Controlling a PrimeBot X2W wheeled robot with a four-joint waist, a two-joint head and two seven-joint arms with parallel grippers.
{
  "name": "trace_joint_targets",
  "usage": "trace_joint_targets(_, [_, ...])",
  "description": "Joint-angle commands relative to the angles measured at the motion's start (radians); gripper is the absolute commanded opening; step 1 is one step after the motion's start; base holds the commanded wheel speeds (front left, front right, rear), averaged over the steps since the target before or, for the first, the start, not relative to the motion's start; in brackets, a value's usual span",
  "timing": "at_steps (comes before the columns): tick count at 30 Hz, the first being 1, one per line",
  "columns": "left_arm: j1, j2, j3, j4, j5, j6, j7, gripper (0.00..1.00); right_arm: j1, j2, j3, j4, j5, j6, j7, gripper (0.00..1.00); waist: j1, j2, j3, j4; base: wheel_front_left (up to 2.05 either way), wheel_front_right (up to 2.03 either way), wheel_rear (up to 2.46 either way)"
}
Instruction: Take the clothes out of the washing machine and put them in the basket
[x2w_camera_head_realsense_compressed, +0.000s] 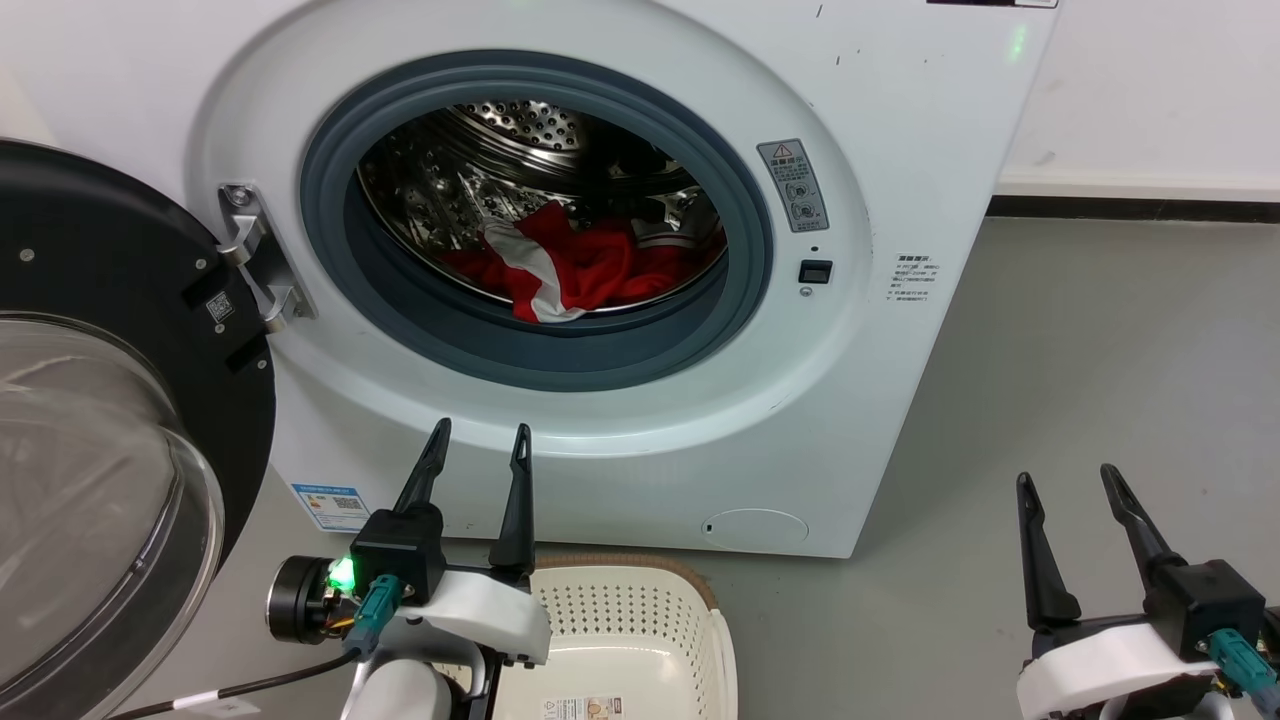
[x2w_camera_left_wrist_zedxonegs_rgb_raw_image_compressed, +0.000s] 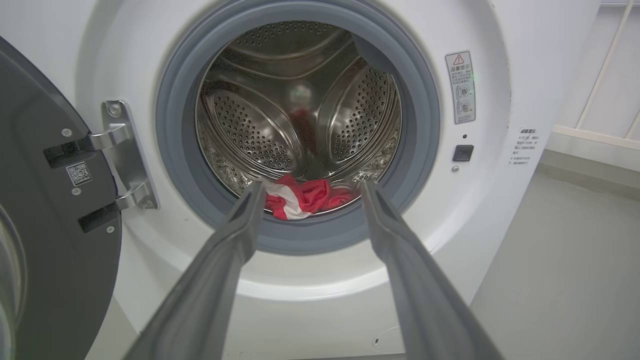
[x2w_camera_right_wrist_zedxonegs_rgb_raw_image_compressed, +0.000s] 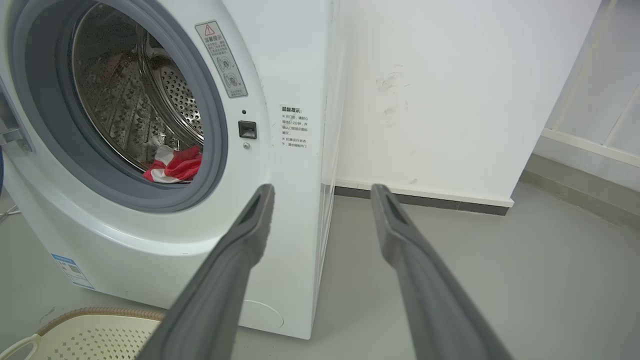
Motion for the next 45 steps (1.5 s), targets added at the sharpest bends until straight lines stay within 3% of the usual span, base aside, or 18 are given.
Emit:
trace_joint_targets(1, [-0.013, 0.002, -0.005, 0.002, 0.019, 0.007, -0.011, 1.0, 0.011, -0.002, 0.0, -0.001, -0.022, 0.0, -0.009, 1.0, 0.0, 0.0, 0.0, 0.001, 0.0, 0.0, 0.0])
trace_joint_targets(26, [-0.031, 0.002, -0.006, 0.005, 0.037, 0.02, -0.016, 1.0, -0.013, -0.002, 0.0, -0.013, -0.024, 0.0, -0.008, 1.0, 0.0, 0.0, 0.028, 0.003, 0.0, 0.0, 0.0])
trace_joint_targets(36, [-0.163, 0.002, 0.028, 0.041, 0.055, 0.037, -0.014, 1.0, -0.06, -0.002, 0.026, -0.067, -0.014, 0.0, -0.001, 1.0, 0.0, 0.0, 0.137, -0.032, 0.0, 0.0, 0.0])
trace_joint_targets(45, [-0.37, 0.028, 0.079, 0.179, 0.063, 0.033, -0.014, 1.0, -0.126, -0.001, 0.058, -0.108, 0.001, 0.0, 0.0, 1.0, 0.0, 0.0, 0.283, -0.093, 0.0, 0.0, 0.0])
